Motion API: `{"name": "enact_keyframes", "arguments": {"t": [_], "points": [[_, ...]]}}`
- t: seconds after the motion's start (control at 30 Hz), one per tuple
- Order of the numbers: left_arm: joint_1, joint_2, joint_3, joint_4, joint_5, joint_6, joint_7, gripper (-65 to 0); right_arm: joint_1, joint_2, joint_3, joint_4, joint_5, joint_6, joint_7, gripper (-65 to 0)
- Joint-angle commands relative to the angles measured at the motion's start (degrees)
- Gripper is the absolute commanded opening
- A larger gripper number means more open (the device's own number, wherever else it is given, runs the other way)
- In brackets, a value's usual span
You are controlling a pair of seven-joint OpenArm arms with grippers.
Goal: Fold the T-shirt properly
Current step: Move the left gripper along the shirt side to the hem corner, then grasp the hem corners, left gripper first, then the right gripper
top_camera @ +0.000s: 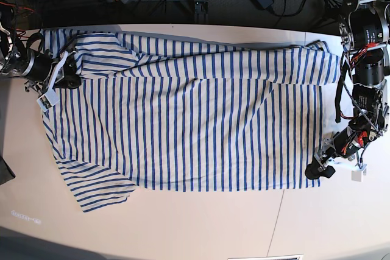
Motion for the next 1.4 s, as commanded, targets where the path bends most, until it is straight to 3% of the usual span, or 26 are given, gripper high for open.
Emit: {"name": "enact_keyframes", "arguments": {"t": [0.0, 0.53, 0.6, 0.7, 0.73, 0.87, 1.1, 1.37], "points": [[-1.0, -0.6, 0.4, 0.3, 1.7, 0.1, 1.1, -17.6, -0.4, 0.8, -0.3, -0.6, -2.8, 3.3, -4.2, -65.0], [-4.5, 2.1, 4.9, 0.3, 7.5, 0.1, -0.2, -18.2, -0.4, 0.8, -0.3, -0.6, -2.6, 3.3, -4.2, -65.0], [-4.9, 2.1, 4.9, 0.3, 8.9, 0.1, -0.3, -26.4, -0.4, 0.8, -0.3, -0.6, -2.6, 3.3, -4.2, -65.0], [-5.2, 2.4, 4.9, 0.3, 12.2, 0.1, -1.6, -57.6, -0.3, 0.8, -0.3, -0.6, -2.6, 3.3, -4.0, -65.0], [-5.2, 2.4, 4.9, 0.3, 12.8, 0.1, -2.5, -65.0, -0.3, 0.8, -0.3, -0.5, -2.5, 3.3, -4.0, -65.0], [-5.2, 2.4, 4.9, 0.3, 14.6, 0.1, -5.6, -65.0, 0.0, 0.8, 1.0, 1.5, -0.5, 3.3, -4.0, -65.0], [-5.2, 2.4, 4.9, 0.3, 14.6, 0.0, -3.1, -65.0, 0.9, 0.8, 13.2, 11.6, 2.8, 3.3, -4.2, -65.0], [-5.1, 2.4, 7.3, 0.3, 14.6, -2.8, -0.3, -65.0, 15.5, 0.1, 17.0, 5.3, 1.4, 3.2, -3.5, -65.0]]}}
